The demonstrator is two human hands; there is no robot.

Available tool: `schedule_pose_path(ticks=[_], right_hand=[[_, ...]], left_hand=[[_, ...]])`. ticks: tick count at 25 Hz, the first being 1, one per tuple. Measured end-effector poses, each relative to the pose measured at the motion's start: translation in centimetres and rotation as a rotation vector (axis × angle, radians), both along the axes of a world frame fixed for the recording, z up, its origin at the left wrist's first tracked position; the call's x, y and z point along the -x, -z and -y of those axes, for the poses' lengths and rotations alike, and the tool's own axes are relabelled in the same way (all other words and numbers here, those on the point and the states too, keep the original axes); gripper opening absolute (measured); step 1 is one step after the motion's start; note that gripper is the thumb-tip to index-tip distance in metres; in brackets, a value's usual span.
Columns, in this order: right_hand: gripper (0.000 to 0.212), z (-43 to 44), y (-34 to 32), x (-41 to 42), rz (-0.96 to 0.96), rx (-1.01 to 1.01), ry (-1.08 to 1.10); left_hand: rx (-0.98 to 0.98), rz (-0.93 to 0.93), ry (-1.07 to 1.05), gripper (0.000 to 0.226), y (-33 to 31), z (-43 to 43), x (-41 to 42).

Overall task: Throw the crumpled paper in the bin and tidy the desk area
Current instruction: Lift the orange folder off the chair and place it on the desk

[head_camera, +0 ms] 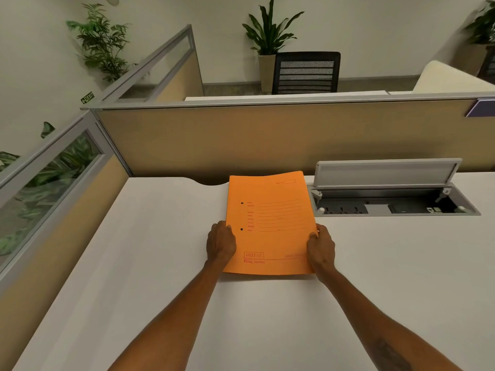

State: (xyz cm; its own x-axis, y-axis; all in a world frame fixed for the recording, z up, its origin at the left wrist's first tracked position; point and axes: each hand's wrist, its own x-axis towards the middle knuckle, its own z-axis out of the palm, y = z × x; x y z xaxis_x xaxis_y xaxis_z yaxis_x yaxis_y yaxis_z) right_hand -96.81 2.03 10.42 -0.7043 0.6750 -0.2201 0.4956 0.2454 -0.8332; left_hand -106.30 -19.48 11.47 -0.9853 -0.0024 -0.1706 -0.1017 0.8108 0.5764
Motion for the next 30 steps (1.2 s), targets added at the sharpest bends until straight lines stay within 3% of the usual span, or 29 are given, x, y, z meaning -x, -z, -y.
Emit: schedule_pose_path(ticks=[13,17,24,30], right_hand=[[0.039,-0.3,0.7,-0.1,0.002,-0.064,-0.055],[0.051,0.3,0.4,-1.2,0.068,-0.253,-0.118],[0.058,3.7,-2.0,-4.6,0.034,-0.33,-0.337],[0.059,6.6,-4.9,-8.9,0.075,-0.491,-0.437]], left_hand=[[0.192,0.012,0.079,0.039,0.6,-0.6,0.0],[0.262,-0.062,0.088,0.045,-0.2,-0.3,-1.4],[0.227,-0.3,0.262,0.046,-1.7,0.9,-7.0],[0.38,-0.384,0.379,0.053,-4.7,2.4,-12.2]])
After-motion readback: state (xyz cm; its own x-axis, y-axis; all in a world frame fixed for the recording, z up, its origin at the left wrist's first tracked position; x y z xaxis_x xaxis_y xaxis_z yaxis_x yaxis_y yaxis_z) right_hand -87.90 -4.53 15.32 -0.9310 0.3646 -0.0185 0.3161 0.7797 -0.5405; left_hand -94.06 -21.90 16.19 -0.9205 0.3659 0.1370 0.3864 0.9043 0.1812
